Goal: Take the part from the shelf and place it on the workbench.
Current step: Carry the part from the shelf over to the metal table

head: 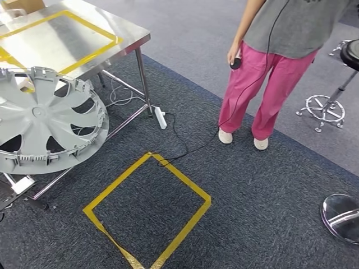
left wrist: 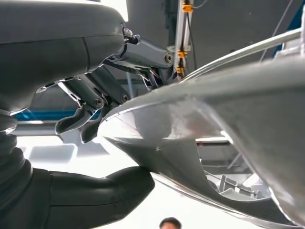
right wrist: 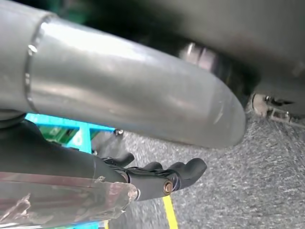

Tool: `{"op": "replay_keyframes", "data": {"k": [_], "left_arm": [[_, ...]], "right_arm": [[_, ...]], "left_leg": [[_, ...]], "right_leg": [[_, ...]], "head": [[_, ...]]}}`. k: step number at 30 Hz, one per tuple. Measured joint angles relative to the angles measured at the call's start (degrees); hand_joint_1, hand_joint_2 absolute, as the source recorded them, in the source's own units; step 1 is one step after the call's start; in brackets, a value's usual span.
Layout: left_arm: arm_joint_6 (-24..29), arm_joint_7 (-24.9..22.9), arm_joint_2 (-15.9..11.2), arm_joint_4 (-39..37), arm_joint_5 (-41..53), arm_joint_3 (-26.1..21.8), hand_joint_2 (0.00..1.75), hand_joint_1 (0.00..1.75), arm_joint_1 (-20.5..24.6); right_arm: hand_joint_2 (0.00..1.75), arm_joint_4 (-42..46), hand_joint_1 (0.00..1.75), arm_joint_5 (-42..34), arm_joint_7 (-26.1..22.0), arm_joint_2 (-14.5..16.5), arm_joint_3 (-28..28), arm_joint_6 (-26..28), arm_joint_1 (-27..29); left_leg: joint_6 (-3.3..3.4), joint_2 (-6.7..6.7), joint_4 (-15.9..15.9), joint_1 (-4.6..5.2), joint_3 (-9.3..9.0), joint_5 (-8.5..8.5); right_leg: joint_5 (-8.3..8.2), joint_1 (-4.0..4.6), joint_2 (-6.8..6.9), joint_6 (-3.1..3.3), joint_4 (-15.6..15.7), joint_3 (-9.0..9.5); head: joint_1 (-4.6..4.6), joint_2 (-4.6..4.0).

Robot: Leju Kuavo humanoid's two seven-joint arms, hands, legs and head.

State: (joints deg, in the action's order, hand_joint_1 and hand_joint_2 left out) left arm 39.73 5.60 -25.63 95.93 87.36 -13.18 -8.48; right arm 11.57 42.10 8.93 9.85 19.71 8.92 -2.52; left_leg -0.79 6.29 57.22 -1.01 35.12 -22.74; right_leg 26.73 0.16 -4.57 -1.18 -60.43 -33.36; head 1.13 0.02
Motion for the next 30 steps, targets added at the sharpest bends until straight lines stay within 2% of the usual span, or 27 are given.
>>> {"op": "replay_keyframes", "data": {"k": [1,2,3,4,5,7,8,9,10,11,12,14,15,16,17,18,19,21,22,23,24,25,26,27,28,29,30], "left_arm": [[0.0,0.1,0.0,0.0,0.0,0.0,1.75,1.75,-0.1],[0.0,0.2,0.0,-0.1,0.0,-0.1,1.75,1.75,-0.1],[0.0,0.3,-0.1,-0.2,-0.1,-0.1,1.75,1.75,-0.3],[0.0,0.4,-0.1,-0.3,-0.1,-0.2,1.75,1.75,-0.5],[0.0,0.6,-0.1,-0.3,-0.1,-0.2,1.75,1.75,-0.6],[0.0,0.7,-0.1,-0.5,-0.1,-0.2,1.75,1.75,-0.6],[0.0,0.8,-0.1,-0.6,-0.1,-0.2,1.75,1.75,-0.5],[0.0,0.8,-0.1,-0.7,-0.1,-0.2,1.75,1.75,-0.5],[0.0,0.8,-0.1,-0.8,-0.1,-0.2,1.75,1.75,-0.5],[0.0,0.8,0.0,-0.9,-0.1,-0.2,1.75,1.75,-0.5],[0.0,0.9,0.0,-0.9,-0.1,-0.2,1.75,1.75,-0.6],[0.0,0.9,0.0,-0.9,-0.1,-0.3,1.75,1.75,-0.5],[0.0,0.9,0.0,-1.0,-0.1,-0.3,1.75,1.75,-0.5],[0.0,0.9,0.1,-1.0,-0.1,-0.3,1.75,1.75,-0.6],[0.0,0.9,0.2,-1.0,-0.1,-0.3,1.75,1.75,-0.7],[0.0,0.9,0.3,-1.0,-0.1,-0.4,1.75,1.75,-1.0],[0.0,0.9,0.4,-1.0,-0.1,-0.4,1.75,1.75,-1.2],[0.0,1.0,0.4,-1.0,0.0,-0.4,1.75,1.75,-1.4],[0.0,1.0,0.5,-1.0,0.0,-0.4,1.75,1.75,-1.5],[0.0,0.9,0.6,-1.0,0.0,-0.4,1.75,1.75,-1.4],[0.0,0.9,0.8,-1.0,0.0,-0.3,1.75,1.75,-1.5],[0.0,0.9,0.9,-1.0,0.0,-0.3,1.75,1.75,-1.5],[0.0,0.8,1.1,-1.0,0.1,-0.3,1.75,1.75,-1.6],[0.0,0.8,1.2,-1.0,0.1,-0.3,1.75,1.75,-1.6],[0.0,0.8,1.3,-1.0,0.1,-0.3,1.75,1.75,-1.7],[0.0,0.7,1.4,-1.0,0.1,-0.3,1.75,1.75,-1.6],[0.0,0.6,1.4,-1.0,0.1,-0.2,1.75,1.75,-1.6]], "right_arm": [[0.00,0.0,0.00,0.0,0.0,0.0,0.0,0.0,0.0],[0.00,0.0,0.00,0.0,0.1,0.1,0.0,0.1,-0.1],[0.00,0.0,0.00,0.0,0.2,0.1,0.0,0.1,-0.1],[0.00,0.0,0.00,0.0,0.2,0.2,0.0,0.1,-0.2],[0.00,0.0,0.00,0.0,0.3,0.3,0.0,0.1,-0.2],[0.00,0.0,0.00,0.0,0.3,0.4,0.0,0.0,-0.1],[0.00,0.0,0.00,0.0,0.3,0.4,0.0,0.0,0.0],[0.00,0.0,0.00,0.0,0.3,0.4,0.0,0.0,0.0],[0.00,0.0,0.00,0.0,0.3,0.4,0.0,0.0,0.0],[0.00,0.0,0.00,0.0,0.3,0.4,0.0,0.0,0.1],[0.00,0.0,0.00,0.0,0.3,0.4,-0.1,0.0,0.0],[0.00,0.0,0.00,0.1,0.3,0.4,-0.1,0.0,0.0],[0.00,0.0,0.00,0.1,0.3,0.4,-0.1,0.0,0.0],[0.00,0.0,0.00,0.1,0.3,0.4,-0.1,0.0,0.0],[0.00,0.0,0.00,0.1,0.3,0.4,-0.1,0.0,-0.1],[0.00,0.0,0.00,0.1,0.3,0.4,-0.1,0.0,-0.1],[0.00,0.0,0.00,0.1,0.3,0.4,-0.1,0.0,-0.2],[0.00,0.0,0.00,0.1,0.3,0.4,-0.1,0.0,-0.2],[0.00,0.0,0.00,0.0,0.3,0.4,-0.1,0.0,-0.1],[0.00,0.0,0.00,0.0,0.3,0.4,-0.1,0.0,-0.1],[0.00,0.0,0.00,0.0,0.3,0.4,-0.1,0.0,0.0],[0.00,0.0,0.00,0.0,0.3,0.4,-0.1,-0.1,0.1],[0.00,0.0,0.00,0.0,0.3,0.4,-0.1,-0.1,0.1],[0.00,0.0,0.00,0.0,0.3,0.4,-0.1,-0.1,0.1],[0.00,0.0,0.00,0.0,0.2,0.4,-0.1,-0.1,0.1],[0.00,0.0,0.00,0.0,0.2,0.4,-0.1,-0.1,0.1],[0.00,0.0,0.00,0.0,0.3,0.4,-0.1,-0.1,0.1]], "left_leg": [[-0.36,0.75,0.0,-0.11,0.30,0.19],[-0.78,1.48,0.0,-0.23,0.59,0.44],[-1.16,2.05,-0.2,-0.41,0.82,0.67],[-1.48,1.51,0.0,-0.38,1.07,0.54],[-1.77,0.05,1.0,-0.24,1.63,-0.25],[-2.17,-3.90,6.5,0.05,4.14,-3.57],[-2.35,-4.99,10.4,0.04,5.87,-5.43],[-2.47,-5.39,13.6,0.00,7.31,-6.62],[-2.58,-5.58,15.3,-0.04,7.97,-6.82],[-2.67,-5.71,14.9,-0.07,7.60,-6.00],[-2.74,-6.10,12.3,-0.09,6.12,-4.38],[-2.83,-8.76,4.8,0.12,1.81,-1.34],[-2.49,-9.89,2.0,0.27,0.29,-0.64],[-2.06,-10.59,0.5,0.43,-0.46,-0.54],[-1.52,-10.33,0.0,0.59,-0.56,-0.74],[-0.87,-9.47,0.0,0.50,-0.50,-0.71],[-0.50,-8.81,-0.1,0.43,-0.51,-0.68],[0.24,-7.53,-0.2,0.20,-0.54,-0.53],[0.49,-6.90,-0.2,0.13,-0.49,-0.48],[0.65,-6.19,-0.2,0.12,-0.44,-0.43],[0.72,-5.42,-0.2,0.13,-0.39,-0.40],[0.74,-4.59,-0.2,0.16,-0.37,-0.39],[0.74,-3.74,-0.2,0.18,-0.39,-0.38],[0.73,-2.88,-0.2,0.19,-0.41,-0.36],[0.68,-2.03,-0.2,0.16,-0.43,-0.33],[0.55,-1.21,-0.1,0.20,-0.38,-0.28],[0.37,-0.48,0.0,0.17,-0.26,-0.21]], "right_leg": [[-0.09,-0.07,-0.74,-0.03,1.1,0.54],[-0.05,-0.06,-0.61,-0.03,1.4,0.73],[-0.20,-0.02,0.10,0.11,1.5,0.80],[-0.40,-0.05,0.80,0.39,1.7,0.84],[-0.59,-0.11,1.59,0.72,2.0,0.91],[-0.76,-0.10,3.22,1.17,2.2,0.97],[-0.74,-0.05,4.06,1.29,2.3,0.95],[-0.70,-0.01,4.91,1.32,2.2,0.92],[-0.64,-0.01,5.79,1.34,2.2,0.93],[-0.57,-0.01,6.65,1.31,2.2,0.95],[-0.48,-0.02,7.47,1.21,2.2,1.04],[-0.15,0.21,8.86,0.78,2.1,1.30],[0.06,0.47,9.45,0.50,2.1,1.46],[0.25,0.73,10.07,0.26,2.0,1.62],[0.41,0.96,10.72,0.04,2.1,1.80],[0.55,0.97,11.33,-0.18,2.2,2.05],[0.89,0.88,11.21,-0.49,2.1,2.10],[2.93,0.61,8.63,-1.12,-0.9,0.92],[4.67,0.50,6.82,-1.33,-4.3,-0.70],[6.47,0.45,5.57,-1.39,-8.4,-2.70],[7.76,0.43,5.01,-1.38,-12.2,-4.63],[8.09,0.43,4.80,-1.31,-14.4,-5.93],[7.26,0.44,4.69,-1.14,-14.3,-6.19],[5.45,0.43,4.41,-0.90,-12.0,-5.34],[3.17,0.38,3.47,-0.62,-8.2,-3.71],[1.40,0.24,1.83,-0.31,-4.1,-1.95],[0.25,0.10,0.42,-0.19,-0.9,-0.53]], "head": [[0.01,0.00],[0.02,0.00],[0.01,0.00],[0.05,0.00],[0.25,0.00],[0.56,0.00],[0.67,0.00],[0.65,0.00],[0.67,0.00],[0.66,0.00],[0.68,0.00],[0.74,0.00],[0.73,0.00],[0.72,0.00],[0.68,0.00],[0.62,0.00],[0.60,0.00],[0.43,0.00],[0.30,0.00],[0.22,0.00],[0.20,0.00],[0.19,0.00],[0.20,0.00],[0.20,0.00],[0.20,0.00],[0.22,0.00],[0.24,0.00]]}}
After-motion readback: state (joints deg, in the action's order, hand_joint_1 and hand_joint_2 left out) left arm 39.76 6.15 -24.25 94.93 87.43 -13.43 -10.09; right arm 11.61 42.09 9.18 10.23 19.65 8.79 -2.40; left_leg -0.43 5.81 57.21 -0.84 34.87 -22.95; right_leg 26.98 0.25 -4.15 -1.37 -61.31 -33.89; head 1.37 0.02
